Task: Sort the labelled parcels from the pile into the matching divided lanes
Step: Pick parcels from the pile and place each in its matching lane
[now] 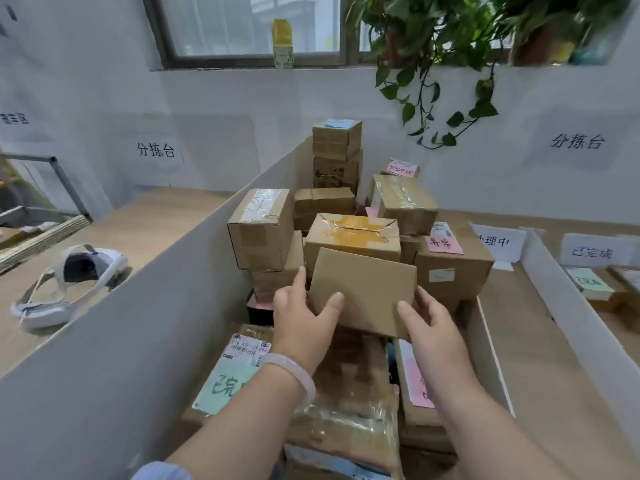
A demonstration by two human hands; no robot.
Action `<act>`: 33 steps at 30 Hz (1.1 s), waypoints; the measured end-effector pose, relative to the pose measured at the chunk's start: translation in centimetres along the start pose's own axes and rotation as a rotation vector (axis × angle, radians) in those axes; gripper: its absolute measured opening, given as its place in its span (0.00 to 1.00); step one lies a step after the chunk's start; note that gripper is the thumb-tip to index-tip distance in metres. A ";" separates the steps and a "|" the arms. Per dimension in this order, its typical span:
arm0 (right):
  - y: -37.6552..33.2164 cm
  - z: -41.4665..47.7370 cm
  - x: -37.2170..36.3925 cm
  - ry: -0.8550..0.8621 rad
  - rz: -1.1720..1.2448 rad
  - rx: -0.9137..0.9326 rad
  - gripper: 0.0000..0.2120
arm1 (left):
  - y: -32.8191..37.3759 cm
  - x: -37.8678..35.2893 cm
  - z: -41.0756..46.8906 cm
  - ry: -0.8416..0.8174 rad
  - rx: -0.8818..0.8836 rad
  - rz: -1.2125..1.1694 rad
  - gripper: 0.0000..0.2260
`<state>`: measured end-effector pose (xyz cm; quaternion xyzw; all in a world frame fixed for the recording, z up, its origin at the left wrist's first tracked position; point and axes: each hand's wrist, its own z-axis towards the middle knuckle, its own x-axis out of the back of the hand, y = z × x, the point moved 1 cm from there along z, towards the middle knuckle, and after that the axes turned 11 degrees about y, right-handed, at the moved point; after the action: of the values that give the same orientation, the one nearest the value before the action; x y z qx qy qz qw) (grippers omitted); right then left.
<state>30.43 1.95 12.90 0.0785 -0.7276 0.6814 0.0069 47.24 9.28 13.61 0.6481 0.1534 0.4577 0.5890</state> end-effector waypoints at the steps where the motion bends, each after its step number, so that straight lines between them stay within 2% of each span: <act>1: 0.2 -0.5 0.1 0.037 -0.018 0.034 0.25 | -0.1 0.5 -0.2 -0.006 -0.028 -0.019 0.30; 4: 0.3 -2.5 0.2 0.137 -0.034 0.139 0.22 | -0.8 1.8 -1.1 -0.020 -0.042 -0.178 0.20; 6: 0.2 -4.3 0.2 0.143 0.028 0.162 0.22 | -1.2 2.6 -1.6 -0.040 -0.012 -0.305 0.16; 9: 0.5 -6.7 0.3 0.135 0.089 0.162 0.23 | -1.4 3.6 -2.4 -0.104 0.038 -0.403 0.16; 13: 0.4 -9.1 0.7 0.127 0.133 0.161 0.20 | -1.3 4.7 -2.8 -0.117 0.065 -0.463 0.23; 16: 0.4 -10.3 0.9 0.189 0.147 0.158 0.14 | -1.1 4.9 -2.9 -0.151 0.092 -0.492 0.18; 22: 0.0 -11.6 2.3 0.303 0.156 0.134 0.08 | -0.6 4.8 -4.0 -0.349 0.159 -0.567 0.08; 24: 0.0 -11.9 2.8 0.298 0.145 0.139 0.07 | -0.2 4.7 -4.2 -0.364 0.183 -0.558 0.11; 26: 0.3 -12.2 3.2 0.299 0.153 0.159 0.07 | 0.2 4.4 -4.4 -0.362 0.215 -0.571 0.13; 30: 0.4 -12.7 4.0 0.347 0.221 0.112 0.07 | 0.6 3.5 -5.4 -0.392 0.277 -0.636 0.10; 33: 0.2 -12.8 5.1 0.359 0.323 -0.005 0.16 | 0.6 3.0 -5.8 -0.441 0.265 -0.631 0.10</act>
<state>24.09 14.13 14.20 -0.1612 -0.7195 0.6750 0.0273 44.14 14.91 14.72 0.7222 0.2721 0.0807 0.6308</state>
